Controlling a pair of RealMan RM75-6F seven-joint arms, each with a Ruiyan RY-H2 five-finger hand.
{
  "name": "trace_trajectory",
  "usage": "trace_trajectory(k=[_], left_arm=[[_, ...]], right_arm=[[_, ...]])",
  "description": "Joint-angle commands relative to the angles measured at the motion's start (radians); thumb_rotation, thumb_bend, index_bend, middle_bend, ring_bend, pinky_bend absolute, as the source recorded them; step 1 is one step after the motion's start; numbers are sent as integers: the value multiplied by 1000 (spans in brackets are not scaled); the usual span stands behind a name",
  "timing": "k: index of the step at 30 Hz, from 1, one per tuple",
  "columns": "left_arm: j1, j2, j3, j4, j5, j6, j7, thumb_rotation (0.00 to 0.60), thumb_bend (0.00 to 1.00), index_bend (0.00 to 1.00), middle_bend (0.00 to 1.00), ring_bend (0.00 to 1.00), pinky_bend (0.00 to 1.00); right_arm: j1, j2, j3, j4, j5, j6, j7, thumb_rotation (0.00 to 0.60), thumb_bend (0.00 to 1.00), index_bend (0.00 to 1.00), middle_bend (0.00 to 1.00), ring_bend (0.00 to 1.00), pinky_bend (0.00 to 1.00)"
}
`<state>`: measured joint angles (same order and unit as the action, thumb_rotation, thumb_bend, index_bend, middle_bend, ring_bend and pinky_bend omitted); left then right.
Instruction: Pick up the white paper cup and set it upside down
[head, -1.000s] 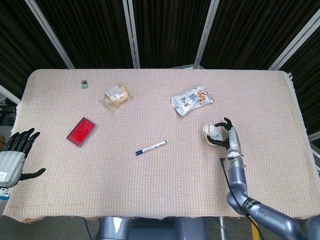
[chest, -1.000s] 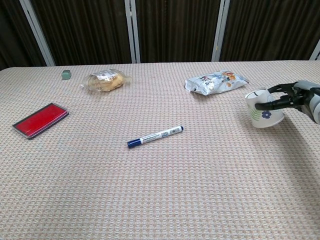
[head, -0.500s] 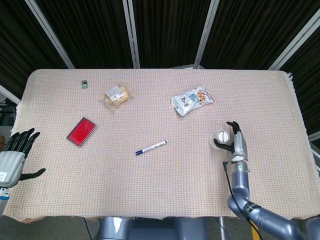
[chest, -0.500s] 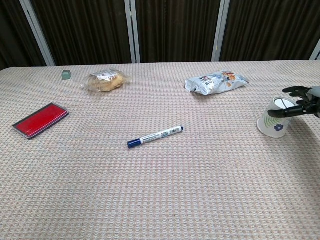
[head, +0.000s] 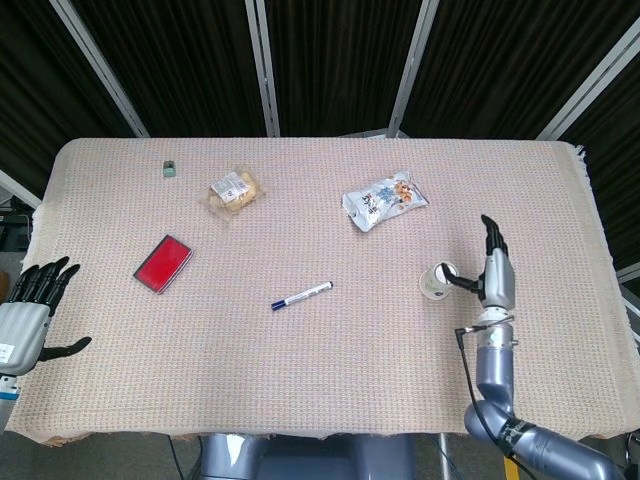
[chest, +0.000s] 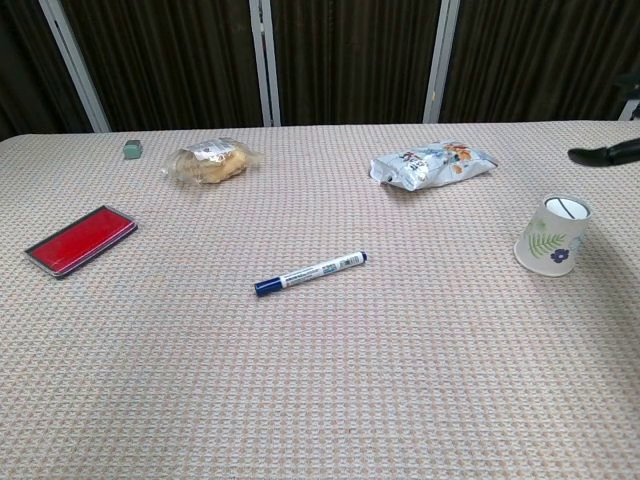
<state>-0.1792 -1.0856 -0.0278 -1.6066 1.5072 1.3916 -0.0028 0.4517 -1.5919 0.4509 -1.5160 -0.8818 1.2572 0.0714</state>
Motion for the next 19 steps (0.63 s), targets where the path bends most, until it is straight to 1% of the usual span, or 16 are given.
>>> trace_trajectory(k=[1, 2, 4, 6, 7, 8, 9, 12, 15, 17, 19], left_arm=[[0, 0, 0, 0, 0, 0, 0, 600, 46, 0, 0, 0, 0], [0, 0, 0, 0, 1, 1, 0, 600, 45, 0, 0, 0, 0], [1, 0, 1, 0, 1, 1, -2, 600, 44, 0, 0, 0, 0], [1, 0, 1, 1, 2, 2, -4, 600, 45, 0, 0, 0, 0], [1, 0, 1, 1, 2, 2, -5, 600, 46, 0, 0, 0, 0], [1, 0, 1, 3, 1, 2, -4, 600, 46, 0, 0, 0, 0], [2, -1, 0, 3, 1, 2, -5, 600, 47, 0, 0, 0, 0], [1, -2, 0, 3, -1, 2, -2, 600, 47, 0, 0, 0, 0], [1, -2, -1, 1, -3, 2, 2, 600, 46, 0, 0, 0, 0], [1, -2, -1, 1, -2, 2, 3, 600, 46, 0, 0, 0, 0], [2, -2, -1, 0, -2, 3, 2, 600, 47, 0, 0, 0, 0]], right_arm=[[-35, 132, 28, -151, -35, 20, -35, 600, 130, 38, 0, 0, 0], [-40, 164, 25, -181, -26, 5, -52, 600, 128, 44, 0, 0, 0], [-52, 246, 2, -234, -9, -43, -107, 600, 105, 46, 0, 0, 0], [-62, 314, -41, -253, -20, -73, -172, 600, 78, 46, 0, 0, 0], [-66, 331, -57, -253, -32, -75, -191, 600, 64, 45, 0, 0, 0], [-75, 352, -85, -243, -68, -67, -222, 600, 54, 44, 0, 0, 0], [-90, 366, -125, -217, -135, -42, -248, 600, 43, 42, 0, 0, 0], [-122, 368, -204, -137, -274, 19, -279, 600, 19, 24, 0, 0, 0], [-146, 372, -262, -88, -359, 53, -295, 600, 11, 5, 0, 0, 0], [-156, 376, -280, -80, -384, 64, -298, 600, 9, 0, 0, 0, 0], [-161, 376, -283, -83, -390, 73, -299, 600, 8, 0, 0, 0, 0]])
